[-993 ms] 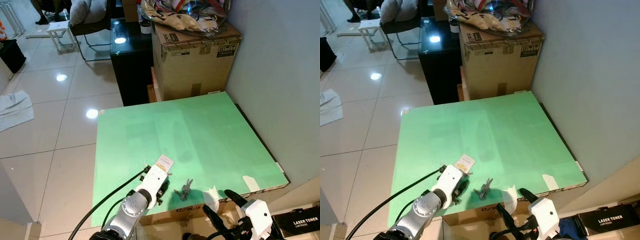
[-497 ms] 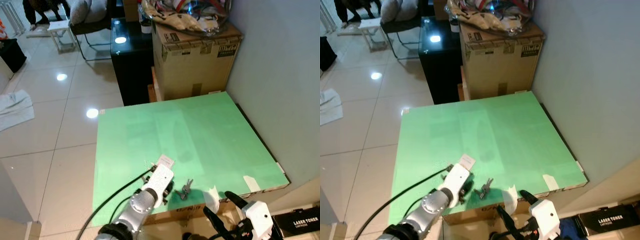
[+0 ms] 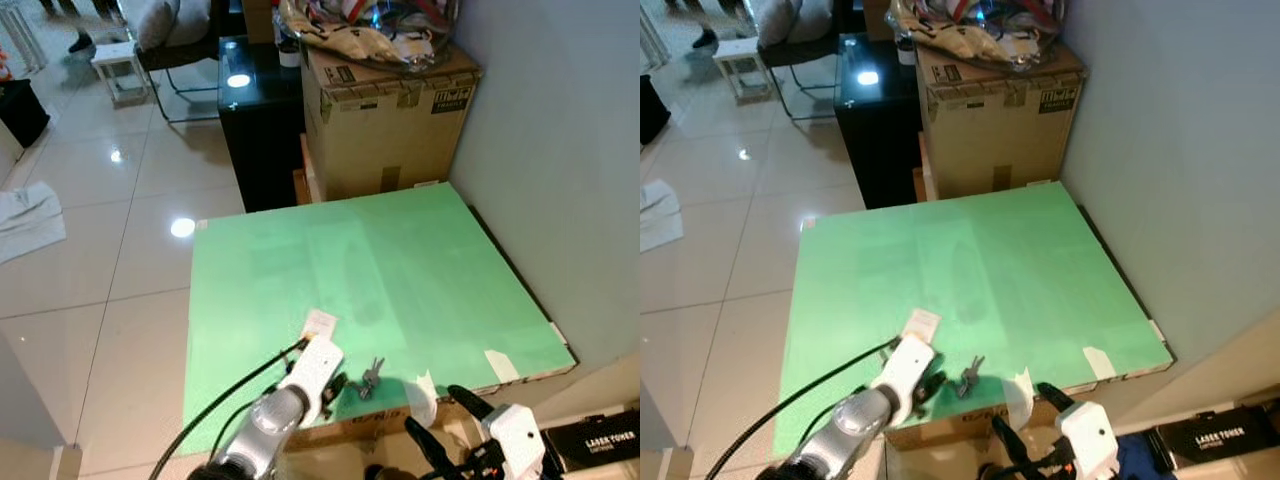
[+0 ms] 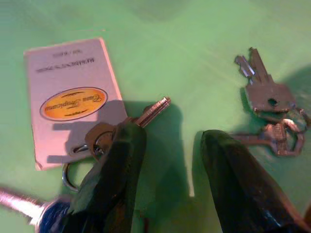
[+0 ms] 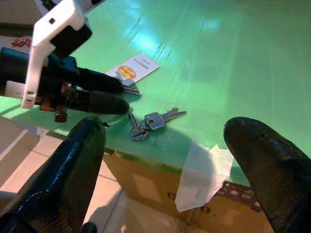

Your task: Hang keys on a hook

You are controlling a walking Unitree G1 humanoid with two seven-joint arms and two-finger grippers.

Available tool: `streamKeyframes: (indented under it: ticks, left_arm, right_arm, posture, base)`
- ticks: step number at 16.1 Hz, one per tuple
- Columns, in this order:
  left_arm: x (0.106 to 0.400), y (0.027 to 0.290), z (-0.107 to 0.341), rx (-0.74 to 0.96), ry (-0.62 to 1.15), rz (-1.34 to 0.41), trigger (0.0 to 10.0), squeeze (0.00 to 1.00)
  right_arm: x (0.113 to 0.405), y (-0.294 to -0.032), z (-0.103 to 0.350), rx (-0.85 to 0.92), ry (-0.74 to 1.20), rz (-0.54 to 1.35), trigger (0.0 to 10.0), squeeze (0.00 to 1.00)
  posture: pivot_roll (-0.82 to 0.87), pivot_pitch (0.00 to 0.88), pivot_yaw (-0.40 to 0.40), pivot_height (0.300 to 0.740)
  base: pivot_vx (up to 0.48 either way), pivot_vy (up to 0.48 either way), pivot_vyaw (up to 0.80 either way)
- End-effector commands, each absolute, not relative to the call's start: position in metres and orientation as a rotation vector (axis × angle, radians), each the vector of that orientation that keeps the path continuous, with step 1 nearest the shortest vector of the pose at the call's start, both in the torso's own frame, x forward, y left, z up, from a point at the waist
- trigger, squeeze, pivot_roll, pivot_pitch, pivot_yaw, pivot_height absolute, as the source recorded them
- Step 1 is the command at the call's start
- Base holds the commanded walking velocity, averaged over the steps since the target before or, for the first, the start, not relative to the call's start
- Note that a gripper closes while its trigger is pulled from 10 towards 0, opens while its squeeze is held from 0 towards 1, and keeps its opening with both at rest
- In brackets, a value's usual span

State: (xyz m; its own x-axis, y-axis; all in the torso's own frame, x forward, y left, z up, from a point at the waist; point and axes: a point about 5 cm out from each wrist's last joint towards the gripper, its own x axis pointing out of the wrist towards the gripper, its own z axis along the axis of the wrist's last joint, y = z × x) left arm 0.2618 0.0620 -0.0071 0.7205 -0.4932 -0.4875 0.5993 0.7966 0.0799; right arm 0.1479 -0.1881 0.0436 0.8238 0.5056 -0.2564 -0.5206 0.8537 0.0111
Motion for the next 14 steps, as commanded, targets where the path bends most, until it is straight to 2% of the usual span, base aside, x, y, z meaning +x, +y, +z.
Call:
streamKeyframes:
  ticks: [1, 6, 7, 14]
  left_arm:
    - [0.262, 0.068, -0.003, 0.219, 0.464, -0.594, 10.0, 0.00]
    - [0.265, 0.066, 0.046, 0.112, 0.318, -0.590, 10.0, 0.00]
    - [0.270, 0.064, 0.065, 0.097, 0.244, -0.605, 10.0, 0.00]
    - [0.266, 0.092, 0.018, 0.353, 0.381, -0.613, 10.0, 0.00]
  right_arm:
    - [0.145, -0.188, 0.043, -0.063, 0.272, 0.548, 10.0, 1.00]
    - [0.142, -0.189, 0.043, -0.066, 0.279, 0.555, 10.0, 1.00]
    - [0.141, -0.190, 0.043, -0.066, 0.279, 0.559, 10.0, 1.00]
    - [0.140, -0.189, 0.043, -0.064, 0.276, 0.557, 10.0, 1.00]
  posture:
    - [-0.31, 0.178, 0.072, 0.736]
    - [-0.29, 0.178, 0.064, 0.736]
    - [-0.29, 0.179, 0.063, 0.736]
    - [-0.30, 0.168, 0.067, 0.736]
  base:
    - [0.000, 0.000, 0.00]
    - [0.000, 0.000, 0.00]
    - [0.000, 0.000, 0.00]
    - [0.000, 0.000, 0.00]
